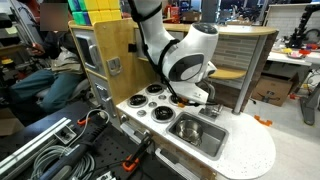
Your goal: Pick the orange object and put it in the pot in the sink
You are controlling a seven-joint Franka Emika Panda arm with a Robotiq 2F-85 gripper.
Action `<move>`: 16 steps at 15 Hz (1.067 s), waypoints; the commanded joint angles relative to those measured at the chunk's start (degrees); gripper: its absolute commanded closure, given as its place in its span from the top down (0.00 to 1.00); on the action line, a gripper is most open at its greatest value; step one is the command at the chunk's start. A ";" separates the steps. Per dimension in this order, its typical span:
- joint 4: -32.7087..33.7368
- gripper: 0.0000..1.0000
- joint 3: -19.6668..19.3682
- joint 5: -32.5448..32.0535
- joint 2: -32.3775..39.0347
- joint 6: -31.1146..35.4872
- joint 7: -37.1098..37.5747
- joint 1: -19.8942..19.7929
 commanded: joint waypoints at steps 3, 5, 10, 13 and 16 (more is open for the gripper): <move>2.70 0.19 -13.63 1.84 -0.31 -1.12 6.63 7.91; 5.71 0.19 -16.15 3.60 1.78 -4.08 9.44 10.10; 13.24 0.19 -20.79 5.93 7.27 -10.12 14.74 16.49; 19.34 0.19 -24.34 5.20 12.20 -13.26 17.48 20.52; 24.19 0.19 -26.21 4.92 16.25 -14.74 19.08 22.80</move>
